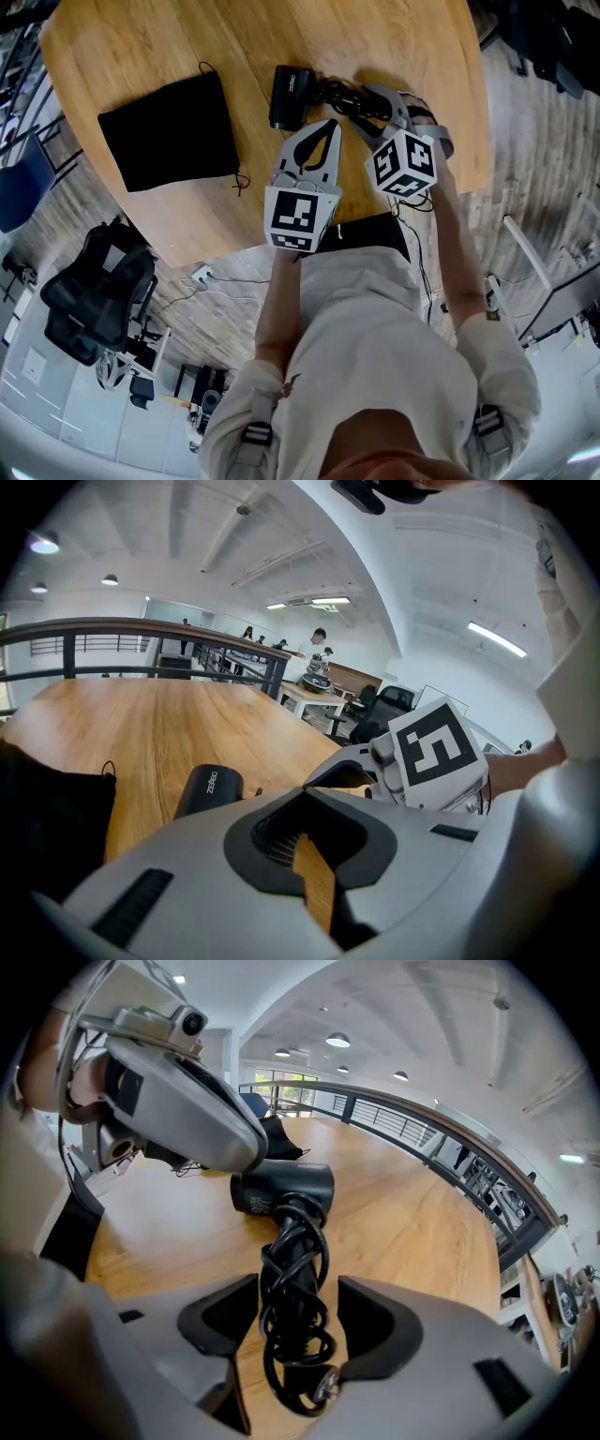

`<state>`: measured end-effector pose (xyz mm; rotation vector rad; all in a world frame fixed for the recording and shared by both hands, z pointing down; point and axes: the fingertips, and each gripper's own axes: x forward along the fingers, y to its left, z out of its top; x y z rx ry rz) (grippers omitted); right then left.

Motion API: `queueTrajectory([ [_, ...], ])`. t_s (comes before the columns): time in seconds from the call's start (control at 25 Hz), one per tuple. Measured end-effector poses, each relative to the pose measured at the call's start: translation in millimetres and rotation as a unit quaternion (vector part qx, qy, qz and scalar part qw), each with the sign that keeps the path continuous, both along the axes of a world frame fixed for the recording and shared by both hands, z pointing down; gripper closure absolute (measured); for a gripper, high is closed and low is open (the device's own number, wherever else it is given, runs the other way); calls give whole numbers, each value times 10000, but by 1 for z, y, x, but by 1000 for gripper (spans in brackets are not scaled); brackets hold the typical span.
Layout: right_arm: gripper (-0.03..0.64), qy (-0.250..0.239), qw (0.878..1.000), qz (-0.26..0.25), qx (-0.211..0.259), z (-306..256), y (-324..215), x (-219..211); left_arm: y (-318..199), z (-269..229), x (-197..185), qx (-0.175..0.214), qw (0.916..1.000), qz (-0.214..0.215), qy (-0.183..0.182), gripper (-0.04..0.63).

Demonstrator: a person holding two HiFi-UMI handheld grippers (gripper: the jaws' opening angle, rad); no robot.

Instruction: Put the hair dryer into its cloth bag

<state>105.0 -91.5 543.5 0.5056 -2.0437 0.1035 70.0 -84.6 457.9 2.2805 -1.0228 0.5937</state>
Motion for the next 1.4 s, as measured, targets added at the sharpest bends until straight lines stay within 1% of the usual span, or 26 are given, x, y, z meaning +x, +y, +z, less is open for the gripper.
queueTrajectory([
  [0.24,353,14,9998,-38,-215,11,0,-1,-2,1,-3,-32,10000,-44,38,575],
  [0.56,382,-113,9985,-310,-428,12,2,-2,-1,3,-7,-71,9999,-43,89,575],
  [0.68,387,-132,9983,-354,-436,10,2,-2,-1,1,-10,-60,9999,-53,139,575],
  [1.04,391,-247,9983,-288,-451,7,4,-3,0,1,-23,-34,9999,-125,34,575],
  [1.4,391,-339,9979,-293,-469,3,5,-6,-1,-1,-48,42,9994,-325,-89,575],
])
